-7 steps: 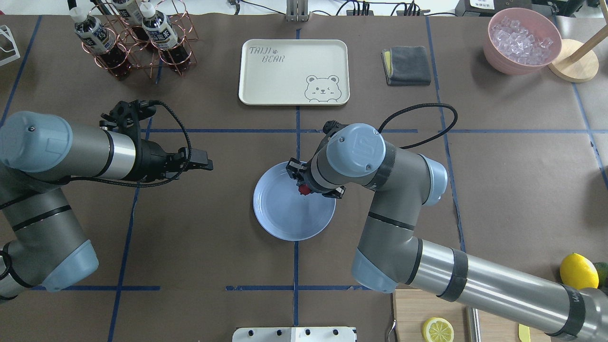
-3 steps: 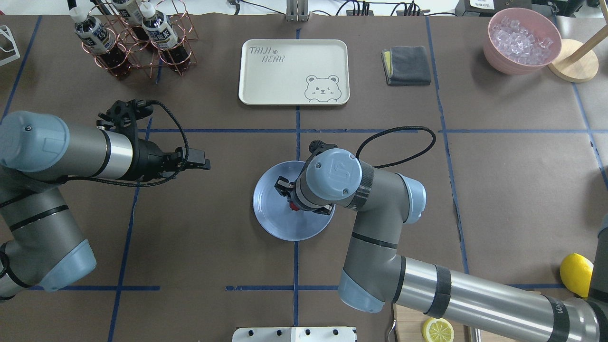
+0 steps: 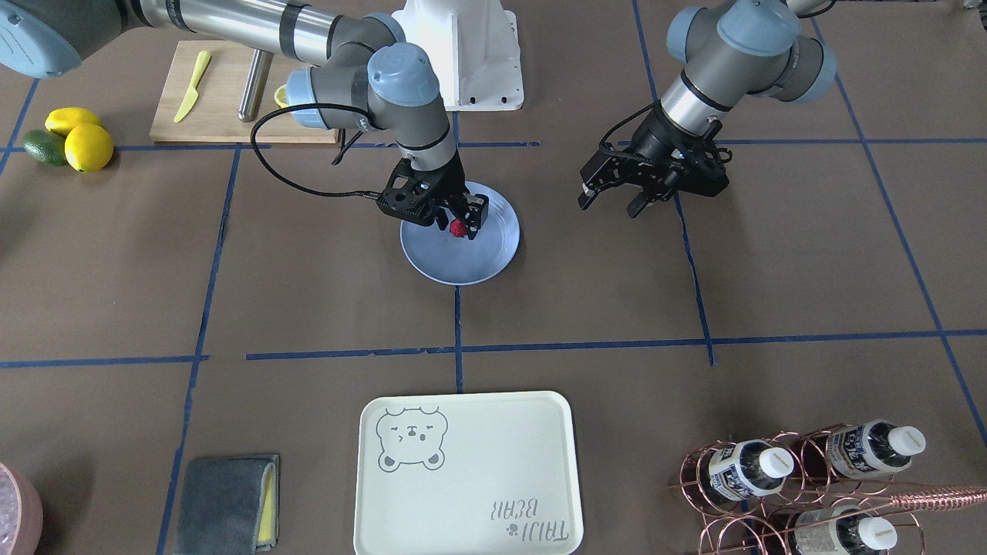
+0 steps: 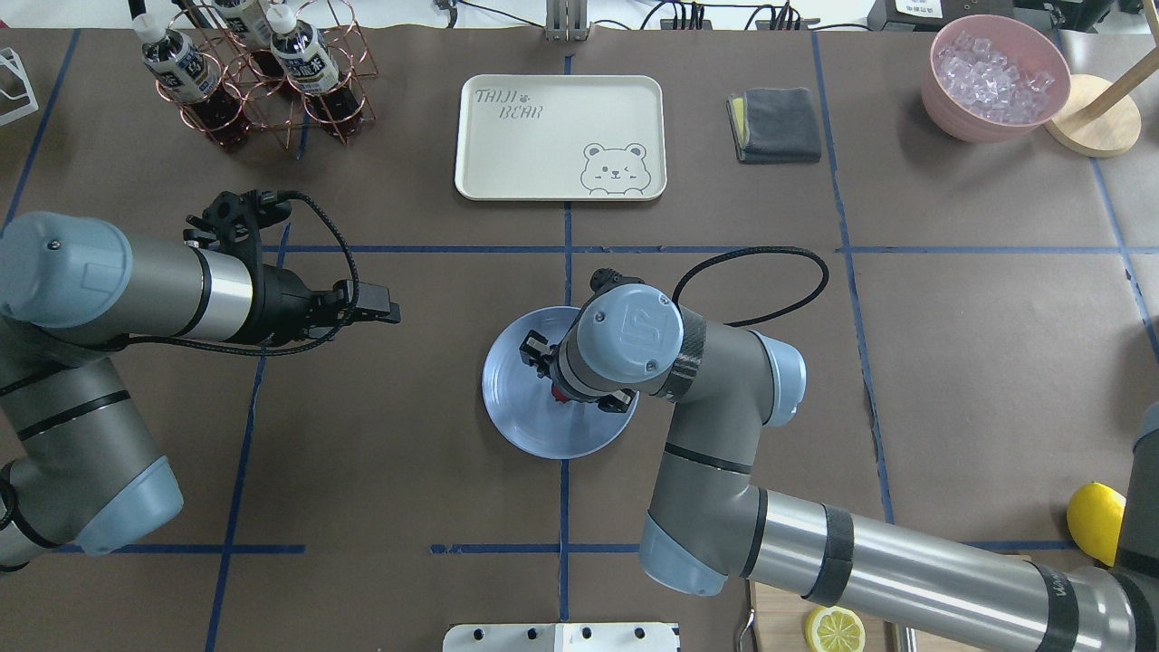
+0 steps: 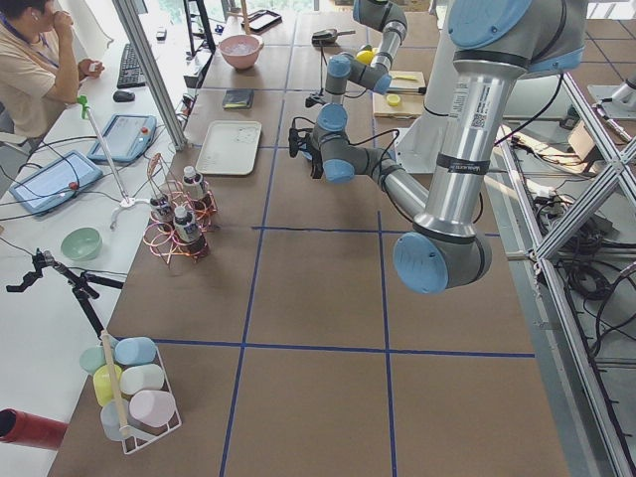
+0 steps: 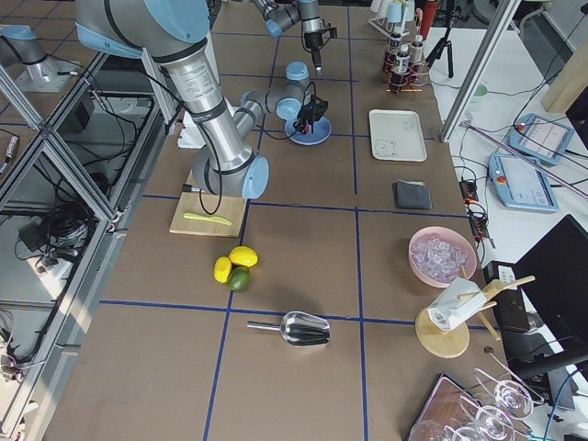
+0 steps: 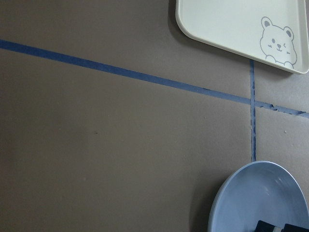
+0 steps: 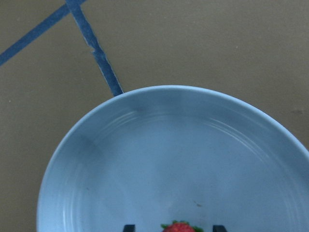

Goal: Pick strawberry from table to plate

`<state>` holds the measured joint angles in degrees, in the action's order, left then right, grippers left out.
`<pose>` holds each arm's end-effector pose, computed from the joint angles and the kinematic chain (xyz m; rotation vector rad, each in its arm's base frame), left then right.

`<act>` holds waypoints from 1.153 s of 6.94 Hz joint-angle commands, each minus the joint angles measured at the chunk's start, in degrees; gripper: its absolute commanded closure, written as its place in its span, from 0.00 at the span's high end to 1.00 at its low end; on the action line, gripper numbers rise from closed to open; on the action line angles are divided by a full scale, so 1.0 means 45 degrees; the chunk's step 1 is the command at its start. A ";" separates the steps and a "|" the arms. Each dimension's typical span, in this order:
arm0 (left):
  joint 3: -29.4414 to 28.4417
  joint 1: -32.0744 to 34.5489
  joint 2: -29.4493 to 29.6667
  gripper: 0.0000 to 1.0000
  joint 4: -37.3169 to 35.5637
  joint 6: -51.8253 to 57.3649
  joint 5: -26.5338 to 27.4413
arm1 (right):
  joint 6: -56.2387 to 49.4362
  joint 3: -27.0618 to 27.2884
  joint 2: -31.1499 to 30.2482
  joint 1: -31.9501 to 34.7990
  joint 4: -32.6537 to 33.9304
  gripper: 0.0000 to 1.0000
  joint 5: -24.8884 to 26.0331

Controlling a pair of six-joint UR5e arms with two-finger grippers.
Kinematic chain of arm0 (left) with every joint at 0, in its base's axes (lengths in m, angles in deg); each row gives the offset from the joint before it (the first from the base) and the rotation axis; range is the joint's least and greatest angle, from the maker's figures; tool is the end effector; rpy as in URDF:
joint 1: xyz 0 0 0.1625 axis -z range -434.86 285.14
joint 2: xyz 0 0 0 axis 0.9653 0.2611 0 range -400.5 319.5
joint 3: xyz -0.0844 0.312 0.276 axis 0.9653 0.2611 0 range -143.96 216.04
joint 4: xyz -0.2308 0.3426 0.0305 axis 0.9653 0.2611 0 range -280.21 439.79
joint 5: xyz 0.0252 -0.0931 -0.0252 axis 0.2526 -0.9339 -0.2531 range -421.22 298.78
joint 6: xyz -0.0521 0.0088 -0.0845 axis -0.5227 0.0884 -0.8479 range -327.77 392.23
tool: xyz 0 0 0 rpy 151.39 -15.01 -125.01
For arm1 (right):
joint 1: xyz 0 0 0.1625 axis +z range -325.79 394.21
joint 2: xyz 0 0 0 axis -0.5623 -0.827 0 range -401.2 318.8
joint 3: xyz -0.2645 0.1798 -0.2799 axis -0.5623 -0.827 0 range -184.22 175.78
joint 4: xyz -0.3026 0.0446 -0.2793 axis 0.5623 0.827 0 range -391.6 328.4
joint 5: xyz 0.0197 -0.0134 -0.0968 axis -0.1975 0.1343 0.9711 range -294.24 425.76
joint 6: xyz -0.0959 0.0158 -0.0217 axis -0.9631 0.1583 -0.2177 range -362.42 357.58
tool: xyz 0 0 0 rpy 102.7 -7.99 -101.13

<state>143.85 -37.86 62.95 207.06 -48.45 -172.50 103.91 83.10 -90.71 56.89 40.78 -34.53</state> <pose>0.3863 -0.4128 0.3136 0.1650 1.2137 -0.1993 -0.6226 -0.3853 0.2189 -0.1131 -0.9851 0.5383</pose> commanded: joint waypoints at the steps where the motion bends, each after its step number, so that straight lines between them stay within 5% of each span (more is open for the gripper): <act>1: -0.0128 0.0000 -0.0039 0.99 0.0000 0.0017 0.0022 | -0.0016 0.0494 -0.0031 0.0405 0.0047 1.00 -0.0289; 4: 0.0202 0.0156 -0.1849 0.99 0.0098 0.3498 -0.0115 | -0.2264 0.6319 -0.5320 0.3344 0.1024 1.00 -0.4103; 6: 0.0457 0.2155 -0.3508 0.99 0.0098 0.8254 -0.0715 | -0.8107 0.7080 -0.9192 0.6195 0.0888 1.00 -0.6045; 8: 0.0068 0.5725 -0.4779 0.99 -0.0038 1.2982 -0.3309 | -1.5316 0.6383 -1.1781 1.0059 0.1042 1.00 -0.7807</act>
<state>145.11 -21.46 45.19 207.21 -3.16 -181.64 54.57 113.64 -136.54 91.65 45.00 -65.15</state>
